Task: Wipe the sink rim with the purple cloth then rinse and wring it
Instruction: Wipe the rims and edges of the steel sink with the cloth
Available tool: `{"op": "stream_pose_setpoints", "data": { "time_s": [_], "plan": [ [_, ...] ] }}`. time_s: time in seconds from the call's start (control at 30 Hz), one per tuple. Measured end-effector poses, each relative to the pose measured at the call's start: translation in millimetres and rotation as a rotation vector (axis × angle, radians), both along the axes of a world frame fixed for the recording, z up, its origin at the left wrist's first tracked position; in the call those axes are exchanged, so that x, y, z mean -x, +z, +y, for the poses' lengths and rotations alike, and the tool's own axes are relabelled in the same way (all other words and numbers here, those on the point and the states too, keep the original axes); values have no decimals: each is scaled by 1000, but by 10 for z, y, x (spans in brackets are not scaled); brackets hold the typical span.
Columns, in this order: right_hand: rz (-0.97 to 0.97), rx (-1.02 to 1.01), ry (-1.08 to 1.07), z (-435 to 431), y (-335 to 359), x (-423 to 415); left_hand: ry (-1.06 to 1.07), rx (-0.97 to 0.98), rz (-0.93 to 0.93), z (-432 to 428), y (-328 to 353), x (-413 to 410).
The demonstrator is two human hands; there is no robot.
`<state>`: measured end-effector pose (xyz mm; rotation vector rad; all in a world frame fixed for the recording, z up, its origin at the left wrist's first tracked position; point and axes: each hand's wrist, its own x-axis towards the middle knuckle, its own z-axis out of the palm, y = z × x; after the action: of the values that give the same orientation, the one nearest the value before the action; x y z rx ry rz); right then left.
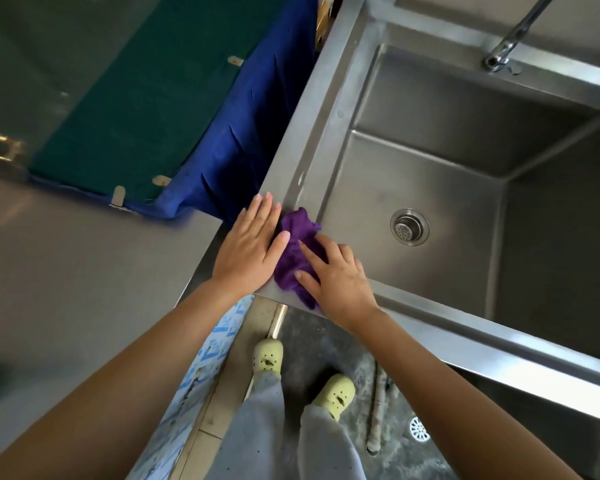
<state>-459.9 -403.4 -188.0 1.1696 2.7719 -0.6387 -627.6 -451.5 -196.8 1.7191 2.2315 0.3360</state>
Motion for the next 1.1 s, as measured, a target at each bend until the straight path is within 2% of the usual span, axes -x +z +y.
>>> {"op": "stream_pose_setpoints", "data": {
  "time_s": [0.13, 0.3, 0.47, 0.63, 0.77, 0.97, 1.1],
  "plan": [
    [-14, -109, -119, 252, -63, 311, -10, 9, -1, 10, 5, 12],
    [-56, -144, -231, 900, -128, 583, -46, 13, 135, -16, -25, -14],
    [-120, -104, -270, 1415, -97, 806, -59, 43, 164, -14, -47, -12],
    [12, -103, -172, 1023, -99, 675, -66, 51, 227, -16, -55, -16],
    [2, -113, -155, 728, -183, 619, -67, 49, 264, -17, -66, -20],
    [13, -65, -298, 1378, -228, 847, -69, 44, 246, -19, -61, -20],
    [113, -16, -258, 1531, -183, 789, -73, 42, 193, -25, -65, -8]
  ]
}}
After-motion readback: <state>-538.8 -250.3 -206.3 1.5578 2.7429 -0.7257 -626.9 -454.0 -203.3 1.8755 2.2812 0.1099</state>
